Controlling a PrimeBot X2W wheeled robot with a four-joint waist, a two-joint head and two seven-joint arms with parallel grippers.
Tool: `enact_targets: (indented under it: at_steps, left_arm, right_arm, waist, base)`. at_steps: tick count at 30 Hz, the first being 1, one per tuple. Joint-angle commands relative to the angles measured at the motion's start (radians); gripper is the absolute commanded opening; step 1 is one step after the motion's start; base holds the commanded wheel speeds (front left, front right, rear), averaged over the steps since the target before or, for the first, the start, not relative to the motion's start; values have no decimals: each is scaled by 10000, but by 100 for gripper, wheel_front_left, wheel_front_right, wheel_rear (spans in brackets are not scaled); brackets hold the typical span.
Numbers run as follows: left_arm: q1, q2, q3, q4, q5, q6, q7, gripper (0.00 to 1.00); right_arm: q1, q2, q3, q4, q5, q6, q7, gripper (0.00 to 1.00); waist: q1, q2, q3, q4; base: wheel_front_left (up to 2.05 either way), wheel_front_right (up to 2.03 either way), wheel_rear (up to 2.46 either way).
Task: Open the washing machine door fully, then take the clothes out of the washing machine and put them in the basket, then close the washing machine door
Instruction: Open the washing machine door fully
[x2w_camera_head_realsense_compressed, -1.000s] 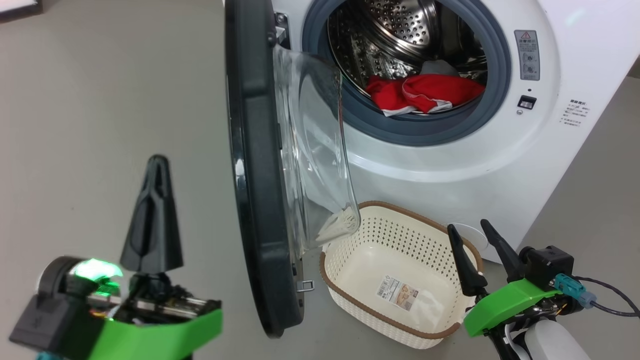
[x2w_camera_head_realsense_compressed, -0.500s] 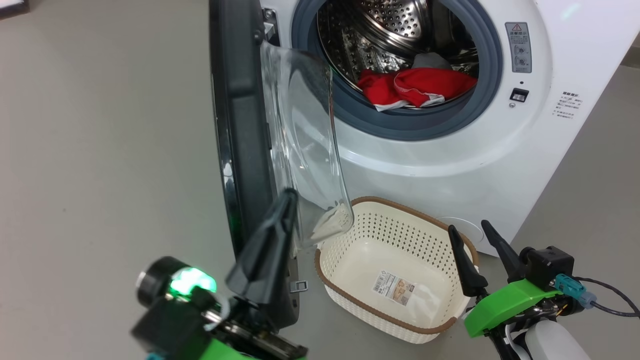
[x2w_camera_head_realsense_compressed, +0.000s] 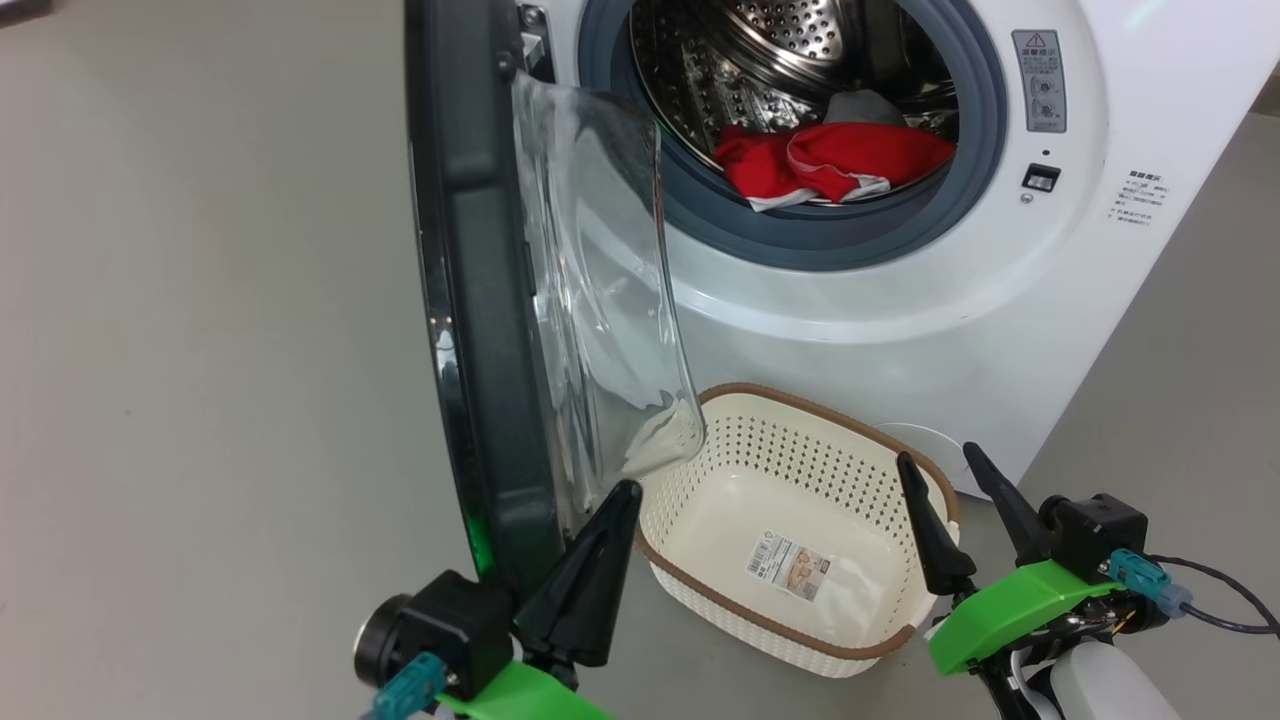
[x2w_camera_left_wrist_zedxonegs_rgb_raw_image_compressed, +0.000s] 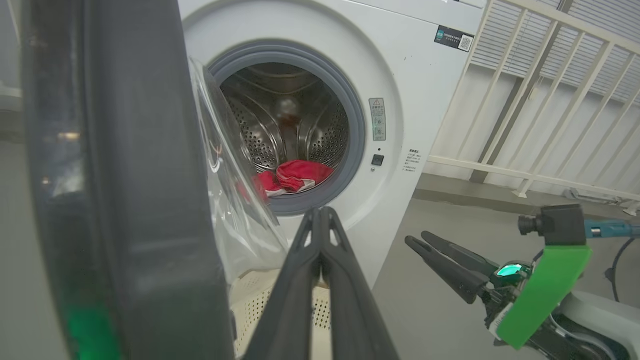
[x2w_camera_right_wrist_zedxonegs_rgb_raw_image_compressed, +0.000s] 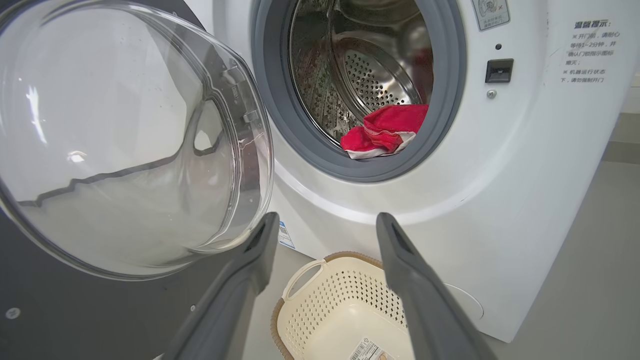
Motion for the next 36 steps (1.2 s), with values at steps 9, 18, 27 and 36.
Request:
enact_targets:
  at_steps: [9,18,27,36]
  left_arm:
    - [-208,35,574,524,-111,512,-73,0]
    - [-205,212,872,628,-69,785,-257,0]
    - [4,562,1542,612,-269,1038,-626,0]
    - [101,879,2359,802,-605,1290,-921,0]
  right_arm:
    - [-229,32,199,-149,-150,35,-66,100]
    - [-174,32,118,-72,-276,35,-67,100]
    - [-109,32,155,-17,-410,35,-67,100]
    - [-105,32,216,22,-546,35,-67,100]
  waist:
    - [0,0,143,-88]
    - [0,0,175,128]
    - [0,0,211,494]
    - [0,0,380,575]
  base:
    - [0,0,0]
    - [0,0,0]
    - [0,0,0]
    - [0,0,0]
